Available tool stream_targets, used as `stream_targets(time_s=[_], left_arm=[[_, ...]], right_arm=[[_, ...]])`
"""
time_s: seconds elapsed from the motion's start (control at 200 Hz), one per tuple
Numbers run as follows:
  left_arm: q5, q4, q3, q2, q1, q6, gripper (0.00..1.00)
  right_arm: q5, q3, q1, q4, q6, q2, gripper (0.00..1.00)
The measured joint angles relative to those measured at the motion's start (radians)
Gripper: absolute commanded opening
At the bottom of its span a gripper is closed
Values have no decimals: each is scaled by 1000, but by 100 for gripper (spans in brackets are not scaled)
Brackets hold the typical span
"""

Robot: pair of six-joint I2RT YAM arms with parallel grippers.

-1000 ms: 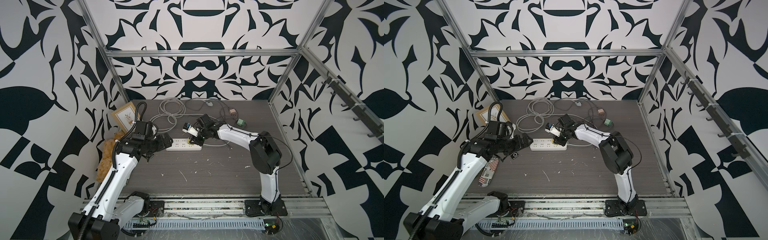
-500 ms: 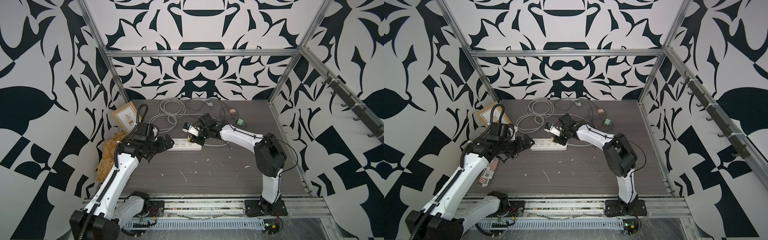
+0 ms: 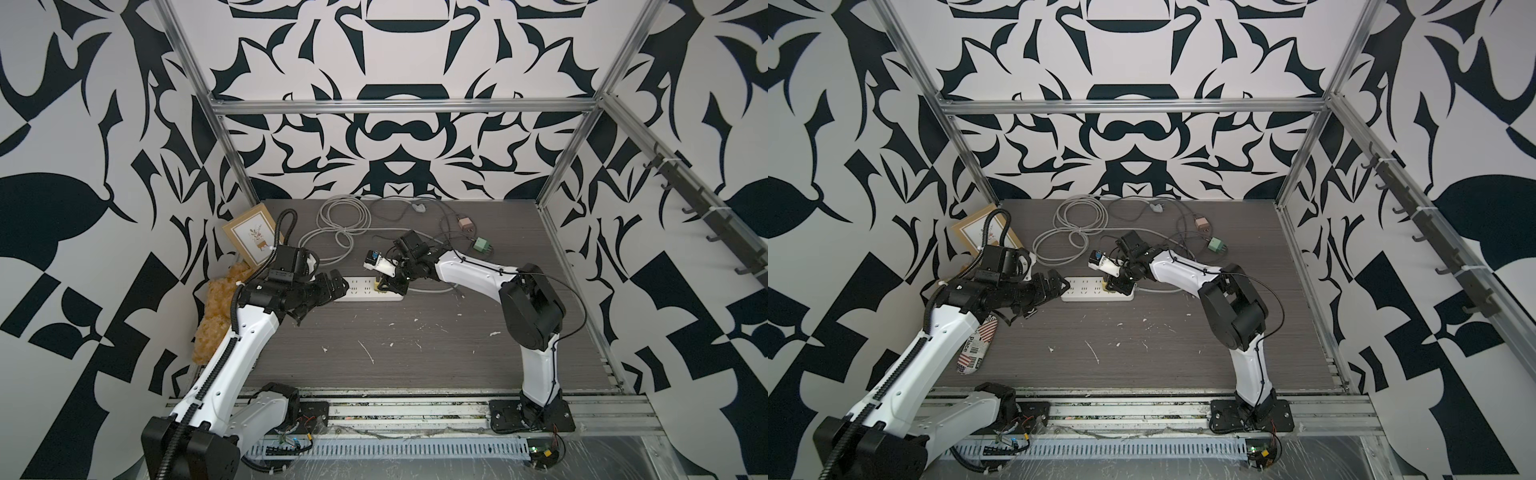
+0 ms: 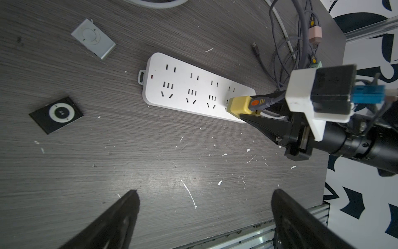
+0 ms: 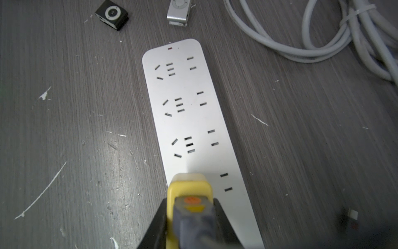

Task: Charge mp3
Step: Insert the plug into the socket.

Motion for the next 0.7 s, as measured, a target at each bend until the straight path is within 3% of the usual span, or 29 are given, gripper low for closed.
stream_targets(time_s=[0.7], left_arm=[[-6,0,0,21,0,9,99]], right_arm=[[41,20,0,8,-50,11,0]])
